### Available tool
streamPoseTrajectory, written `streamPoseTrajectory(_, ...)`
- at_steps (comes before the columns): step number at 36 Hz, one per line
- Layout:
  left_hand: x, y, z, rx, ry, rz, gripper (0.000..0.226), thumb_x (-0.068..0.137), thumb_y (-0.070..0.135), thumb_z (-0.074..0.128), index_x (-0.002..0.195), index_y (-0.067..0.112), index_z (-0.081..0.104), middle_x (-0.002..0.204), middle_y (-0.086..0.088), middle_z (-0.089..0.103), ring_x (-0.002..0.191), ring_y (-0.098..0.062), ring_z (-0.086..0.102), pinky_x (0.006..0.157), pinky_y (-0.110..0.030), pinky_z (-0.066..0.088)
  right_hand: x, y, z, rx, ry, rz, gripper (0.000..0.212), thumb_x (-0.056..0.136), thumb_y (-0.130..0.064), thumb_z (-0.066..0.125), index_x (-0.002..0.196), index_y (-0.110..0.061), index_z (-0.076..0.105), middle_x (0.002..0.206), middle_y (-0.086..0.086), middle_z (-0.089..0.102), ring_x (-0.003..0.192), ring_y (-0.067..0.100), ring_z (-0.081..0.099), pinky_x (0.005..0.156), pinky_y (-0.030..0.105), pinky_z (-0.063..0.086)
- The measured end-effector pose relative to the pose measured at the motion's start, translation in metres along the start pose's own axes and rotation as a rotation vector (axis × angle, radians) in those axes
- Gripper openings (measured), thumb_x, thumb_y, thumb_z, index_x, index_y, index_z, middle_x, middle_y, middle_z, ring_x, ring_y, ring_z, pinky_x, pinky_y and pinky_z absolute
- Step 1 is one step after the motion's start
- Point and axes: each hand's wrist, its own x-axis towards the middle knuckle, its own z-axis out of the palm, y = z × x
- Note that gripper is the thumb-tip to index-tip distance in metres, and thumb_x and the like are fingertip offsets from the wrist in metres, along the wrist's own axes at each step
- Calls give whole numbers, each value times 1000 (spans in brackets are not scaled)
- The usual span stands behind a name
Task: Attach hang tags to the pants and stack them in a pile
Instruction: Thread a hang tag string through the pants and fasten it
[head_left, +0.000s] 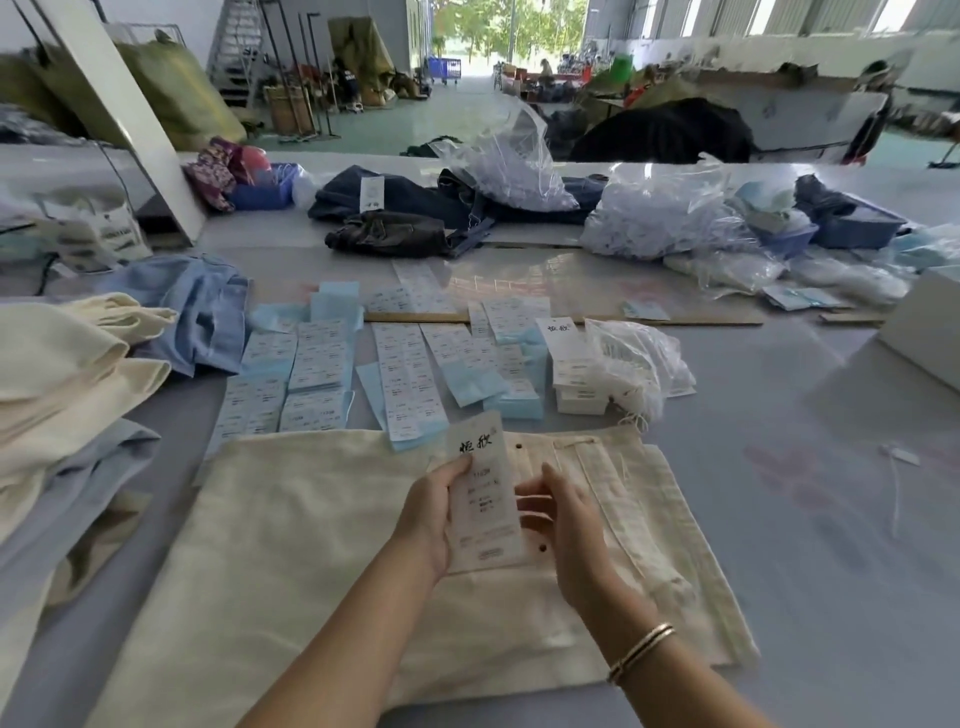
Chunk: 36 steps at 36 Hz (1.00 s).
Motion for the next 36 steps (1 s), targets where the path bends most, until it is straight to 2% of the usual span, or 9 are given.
streamPoseTrajectory(3,-2,3,4,146,-125,36,33,86,29,60,107,4,69,85,-16,72,69,-28,69,57,-33,56,5,3,7,89,-64,302,44,98,-36,43,81,-6,70,83,19,69,76,29,66,69,38,55)
streamPoseTrajectory(7,-6,-2,12,417,-281,-14,20,85,26,64,88,11,77,83,-12,72,68,-23,68,60,-30,55,10,-8,12,257,-223,345,17,74,-24,65,63,-13,72,66,10,67,57,22,67,54,30,54)
streamPoseTrajectory(12,-3,-9,12,469,-253,-14,20,90,19,61,97,7,74,93,-19,73,81,-34,70,73,-41,57,35,-14,1,446,-43,426,20,94,-17,50,91,-5,66,79,11,69,67,20,66,62,31,56)
streamPoseTrajectory(16,1,-12,13,494,-202,16,22,92,19,60,103,3,71,101,-26,70,94,-45,66,88,-55,50,38,-20,-4,326,32,298,14,84,-21,64,93,-10,69,67,9,59,53,20,58,51,32,51)
streamPoseTrajectory(19,6,-11,14,489,-120,61,22,93,19,60,101,2,71,99,-22,71,93,-43,67,86,-55,53,41,-15,-13,364,108,148,11,89,-18,64,94,-15,73,63,9,61,52,22,61,47,33,52)
streamPoseTrajectory(24,11,-13,14,532,-10,173,16,94,13,58,102,17,70,96,-6,75,89,-27,70,70,-33,57,34,4,-18,100,-121,30,28,95,-10,44,94,-13,72,90,19,70,75,29,67,62,38,54)
streamPoseTrajectory(28,12,-13,16,517,40,131,24,89,7,53,97,20,71,91,-9,75,76,-24,68,67,-34,55,31,5,-13,-37,-118,-43,27,98,-9,42,97,-8,69,93,22,65,81,33,55,72,43,44)
streamPoseTrajectory(33,17,-22,26,539,148,167,33,92,43,58,89,12,72,82,-11,73,69,-19,66,66,-31,53,26,10,-10,-129,-121,-49,30,99,-15,48,95,14,58,82,18,55,76,29,48,71,40,38)
streamPoseTrajectory(36,18,-30,27,555,186,227,39,87,49,63,84,11,71,70,-5,72,59,-13,64,58,-26,51,25,13,-10,-120,-110,-99,14,94,2,50,85,5,60,73,14,61,64,21,59,56,27,46)
